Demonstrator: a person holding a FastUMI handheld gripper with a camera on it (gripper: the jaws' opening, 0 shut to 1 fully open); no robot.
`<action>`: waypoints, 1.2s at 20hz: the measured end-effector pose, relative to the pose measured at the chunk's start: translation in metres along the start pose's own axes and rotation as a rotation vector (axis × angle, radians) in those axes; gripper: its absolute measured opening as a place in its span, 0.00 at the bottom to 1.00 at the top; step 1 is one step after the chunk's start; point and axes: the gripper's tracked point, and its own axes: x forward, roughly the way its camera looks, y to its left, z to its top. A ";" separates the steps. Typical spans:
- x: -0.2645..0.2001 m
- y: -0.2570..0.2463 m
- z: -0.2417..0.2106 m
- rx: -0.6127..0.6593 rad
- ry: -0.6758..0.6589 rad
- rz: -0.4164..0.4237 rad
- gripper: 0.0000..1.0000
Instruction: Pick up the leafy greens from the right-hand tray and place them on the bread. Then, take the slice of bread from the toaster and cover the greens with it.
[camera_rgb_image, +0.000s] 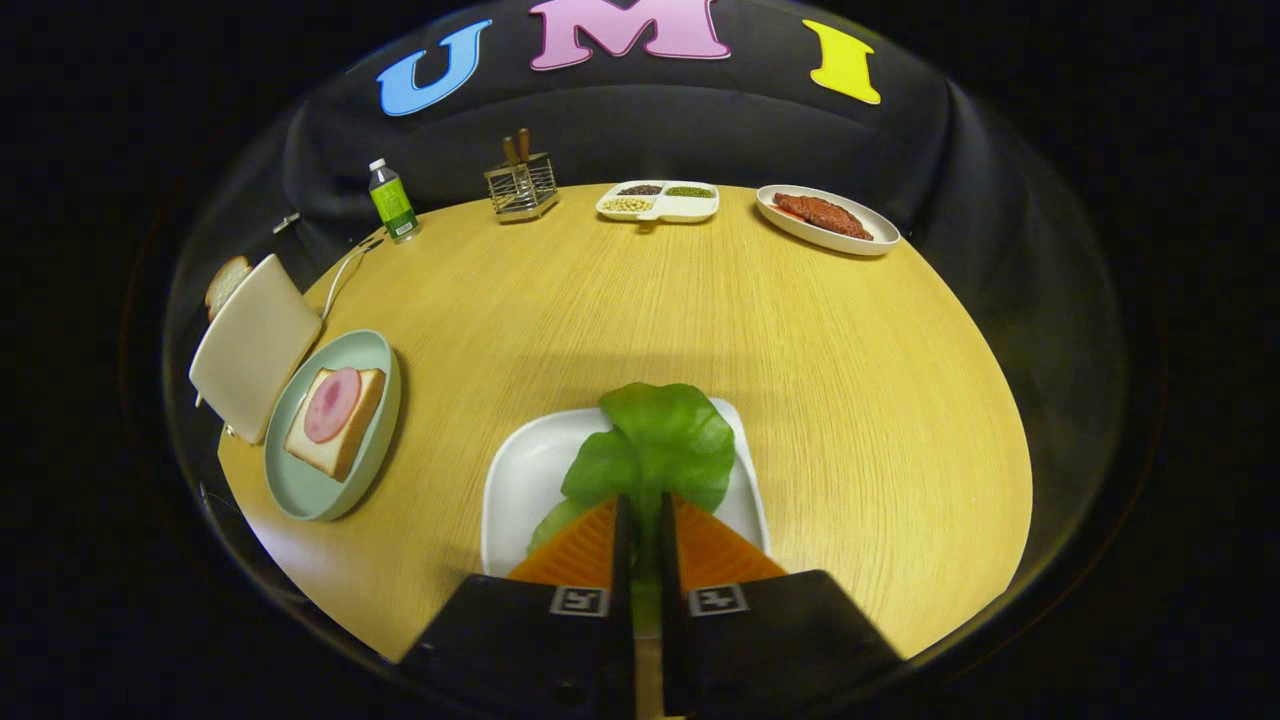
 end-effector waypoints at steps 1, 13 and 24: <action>0.001 0.000 0.001 0.004 -0.004 0.011 0.09; -0.039 0.002 0.039 0.071 -0.029 -0.043 0.06; -0.096 0.079 0.099 0.061 -0.153 -0.018 0.06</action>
